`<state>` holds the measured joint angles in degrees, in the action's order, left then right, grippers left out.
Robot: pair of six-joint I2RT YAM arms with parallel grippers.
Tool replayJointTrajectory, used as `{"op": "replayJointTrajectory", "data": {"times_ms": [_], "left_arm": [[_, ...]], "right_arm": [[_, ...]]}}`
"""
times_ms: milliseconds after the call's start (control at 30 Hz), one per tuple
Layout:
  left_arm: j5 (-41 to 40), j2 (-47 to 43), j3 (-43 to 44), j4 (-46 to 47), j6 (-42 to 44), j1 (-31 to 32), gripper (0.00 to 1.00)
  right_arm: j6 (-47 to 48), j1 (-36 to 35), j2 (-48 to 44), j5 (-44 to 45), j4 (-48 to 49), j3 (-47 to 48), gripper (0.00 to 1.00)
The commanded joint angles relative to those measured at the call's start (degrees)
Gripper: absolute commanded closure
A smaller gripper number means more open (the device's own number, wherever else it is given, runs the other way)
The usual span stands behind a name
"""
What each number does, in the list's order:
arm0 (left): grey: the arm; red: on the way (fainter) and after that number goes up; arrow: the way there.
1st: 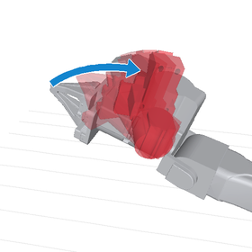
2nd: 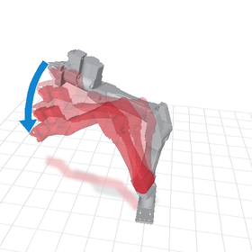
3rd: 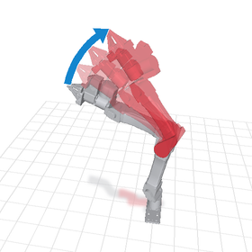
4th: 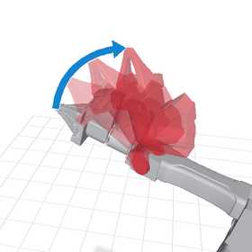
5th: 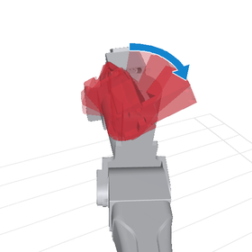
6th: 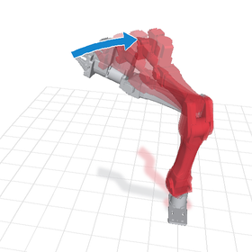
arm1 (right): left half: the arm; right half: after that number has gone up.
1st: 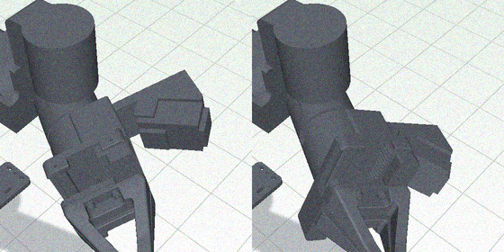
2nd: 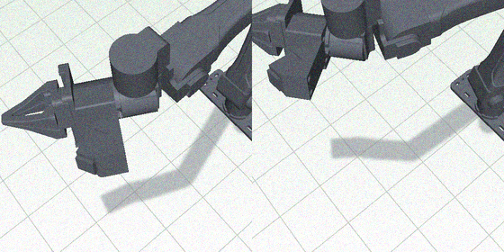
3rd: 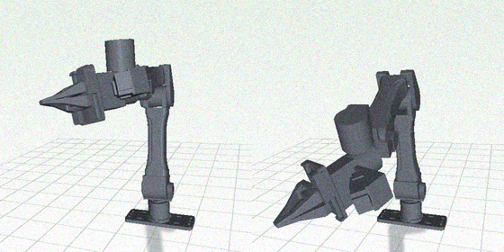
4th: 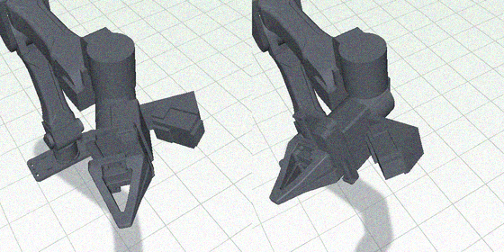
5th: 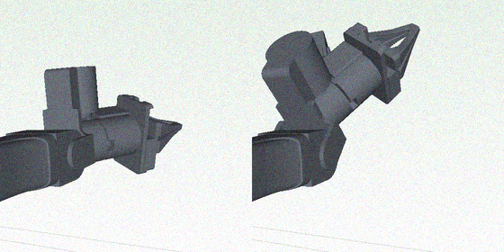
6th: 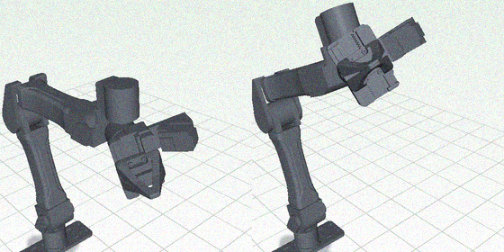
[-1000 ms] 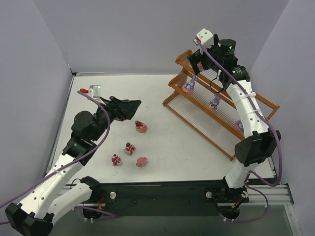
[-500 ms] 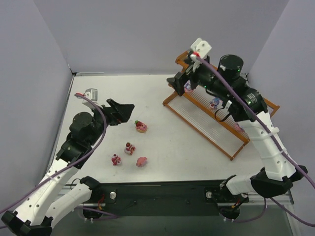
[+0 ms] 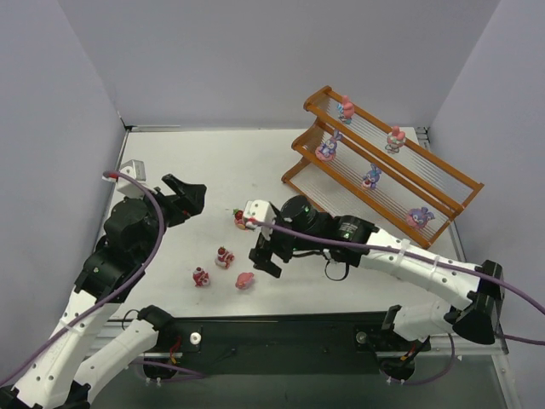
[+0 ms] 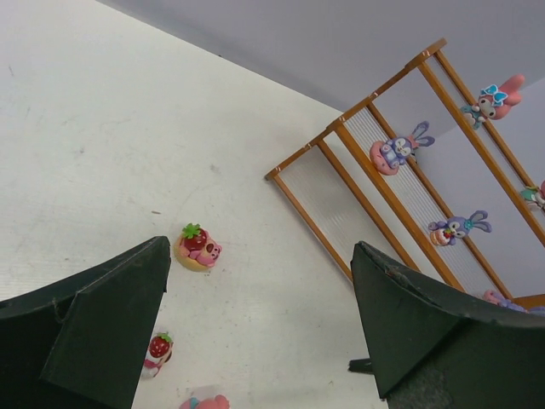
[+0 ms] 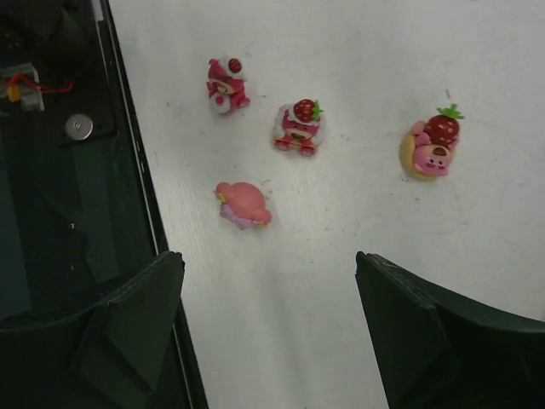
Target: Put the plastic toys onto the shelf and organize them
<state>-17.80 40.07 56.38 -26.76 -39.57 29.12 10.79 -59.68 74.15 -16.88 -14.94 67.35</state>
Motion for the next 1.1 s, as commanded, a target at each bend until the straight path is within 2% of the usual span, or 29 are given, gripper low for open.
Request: {"op": "replayJointTrajectory", "data": {"times_ms": [0, 300, 667, 767, 800, 900, 933, 1000, 1033, 1067], "left_arm": [[-2.5, -1.1, 2.9, -2.3, 1.5, -0.4, 0.03], [1.2, -1.0, 3.6, -2.1, 2.4, -0.5, 0.03], [1.5, -0.7, 3.4, -1.4, 3.4, -0.6, 0.03], [1.5, -0.6, 3.3, -1.1, 3.7, -0.6, 0.03], [1.5, -0.5, 3.3, -1.1, 3.8, -0.6, 0.03], [1.5, -0.7, 3.0, -1.0, 3.8, -0.7, 0.03], [1.5, -0.7, 3.0, -1.0, 3.8, -0.7, 0.03], [1.6, -0.7, 2.8, -1.0, 3.8, -0.8, 0.03], [1.7, -0.8, 2.7, -0.9, 3.7, -0.7, 0.03], [1.7, -0.9, 2.6, -1.0, 3.6, -0.8, 0.03]], "right_arm": [[4.1, -4.9, 6.0, 0.6, 5.6, -2.6, 0.16], [14.0, -6.1, 20.6, -4.0, 12.4, -3.5, 0.17], [18.1, -6.9, 27.8, -4.1, 12.0, -0.7, 0.19], [17.8, -6.9, 29.0, -3.4, 11.9, -0.5, 0.24], [17.5, -7.0, 29.3, -2.9, 11.9, 0.1, 0.26], [16.3, -7.1, 30.6, -0.4, 9.8, 1.7, 0.51], [15.8, -7.2, 30.9, 0.3, 9.1, 3.1, 0.66], [14.1, -7.2, 31.1, 2.6, 5.9, 4.6, 0.79], [13.6, -7.2, 31.1, 3.3, 4.5, 6.3, 0.91], [13.0, -7.2, 30.5, 4.1, 1.8, 6.8, 0.97]]}}
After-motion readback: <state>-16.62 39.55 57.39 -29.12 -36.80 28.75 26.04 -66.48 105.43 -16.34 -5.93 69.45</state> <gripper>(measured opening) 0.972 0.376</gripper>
